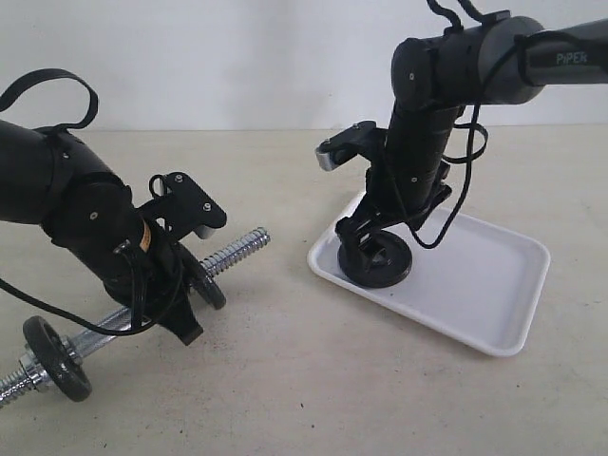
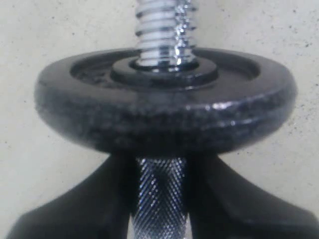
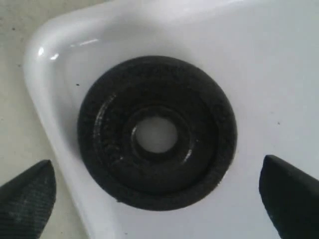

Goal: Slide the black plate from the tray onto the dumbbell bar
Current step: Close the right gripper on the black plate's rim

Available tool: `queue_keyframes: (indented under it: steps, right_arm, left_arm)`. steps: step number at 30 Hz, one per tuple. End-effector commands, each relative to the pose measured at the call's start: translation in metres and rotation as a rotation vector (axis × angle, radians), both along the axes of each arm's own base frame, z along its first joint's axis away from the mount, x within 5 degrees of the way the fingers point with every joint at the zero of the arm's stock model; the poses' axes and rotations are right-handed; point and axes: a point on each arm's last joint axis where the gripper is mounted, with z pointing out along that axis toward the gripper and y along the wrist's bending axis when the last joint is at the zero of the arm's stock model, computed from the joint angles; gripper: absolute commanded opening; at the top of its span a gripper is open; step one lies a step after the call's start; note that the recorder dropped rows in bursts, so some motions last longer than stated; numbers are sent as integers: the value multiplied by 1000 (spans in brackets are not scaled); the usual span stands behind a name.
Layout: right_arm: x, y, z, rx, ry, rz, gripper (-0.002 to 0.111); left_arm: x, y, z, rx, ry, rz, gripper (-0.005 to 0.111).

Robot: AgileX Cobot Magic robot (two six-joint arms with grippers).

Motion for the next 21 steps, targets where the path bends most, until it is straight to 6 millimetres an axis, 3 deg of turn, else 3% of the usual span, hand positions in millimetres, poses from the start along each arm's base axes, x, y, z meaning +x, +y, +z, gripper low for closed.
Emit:
queue_keyframes:
  steps: [1, 14, 21]
  right_arm:
    - [-1, 3, -4, 26, 18, 2, 105]
    - [5, 5, -28, 28, 17, -41, 105]
    - [8, 6, -28, 40, -15, -43, 105]
  left_arm:
    - [-1, -3, 8, -27, -22, 8, 4]
    - [-1, -3, 8, -28, -24, 8, 4]
    - [-1, -3, 8, -28, -24, 8, 4]
